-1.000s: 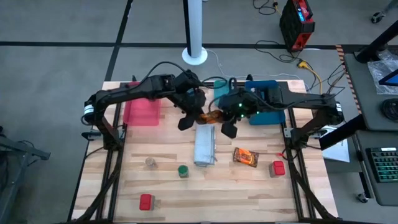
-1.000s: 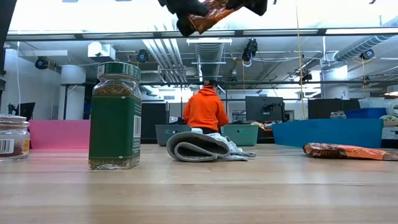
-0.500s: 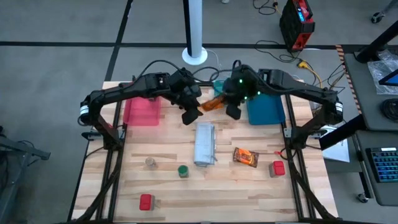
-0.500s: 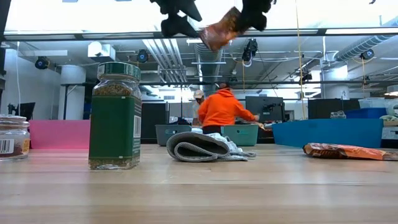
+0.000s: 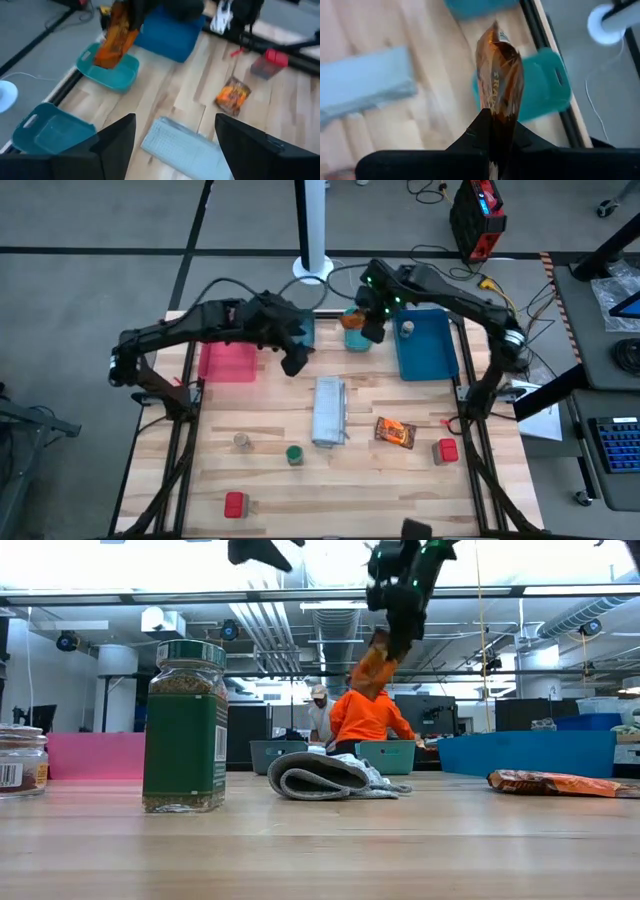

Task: Sort spices by type
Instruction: Put the top orange seasoning pack into the green bin

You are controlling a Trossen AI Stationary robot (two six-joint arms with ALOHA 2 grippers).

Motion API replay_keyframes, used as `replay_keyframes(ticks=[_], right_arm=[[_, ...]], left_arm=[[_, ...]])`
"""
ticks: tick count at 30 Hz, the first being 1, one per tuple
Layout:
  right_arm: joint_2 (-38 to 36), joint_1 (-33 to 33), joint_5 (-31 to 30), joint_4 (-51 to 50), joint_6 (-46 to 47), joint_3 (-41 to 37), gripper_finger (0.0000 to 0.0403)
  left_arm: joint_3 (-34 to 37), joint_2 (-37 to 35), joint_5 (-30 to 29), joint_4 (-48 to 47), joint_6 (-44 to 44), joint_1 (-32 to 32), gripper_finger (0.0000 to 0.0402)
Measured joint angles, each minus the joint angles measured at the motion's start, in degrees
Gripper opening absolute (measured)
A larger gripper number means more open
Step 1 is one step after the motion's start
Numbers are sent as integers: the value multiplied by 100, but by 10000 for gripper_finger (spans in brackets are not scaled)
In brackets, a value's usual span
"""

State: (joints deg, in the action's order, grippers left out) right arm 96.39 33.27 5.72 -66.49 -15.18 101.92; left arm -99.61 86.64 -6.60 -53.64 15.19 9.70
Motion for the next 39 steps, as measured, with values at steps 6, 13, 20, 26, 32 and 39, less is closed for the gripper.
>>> replay_keyframes(ticks=[6,13,20,26,32,39], right_arm=[[970,247,-229,-717,-745,1310,9],[1888,412,-758,-1379,-1596,2135,9],[2407,455,-1330,-2138,-1735,2401,9],[2607,427,-1390,-2123,-1700,2403,9],[2708,427,-1381,-2127,-1779,2403,9],[2737,427,-1392,-2026,-2032,2403,9]], left_arm=[[0,-386,-332,112,103,-98,247],[0,-658,-355,113,-581,-104,246],[0,-890,-462,157,-1358,-51,246],[0,-988,-704,195,-1915,-49,246],[0,-1412,-257,215,-1252,-50,246],[0,-1925,-182,215,-598,-53,246]])
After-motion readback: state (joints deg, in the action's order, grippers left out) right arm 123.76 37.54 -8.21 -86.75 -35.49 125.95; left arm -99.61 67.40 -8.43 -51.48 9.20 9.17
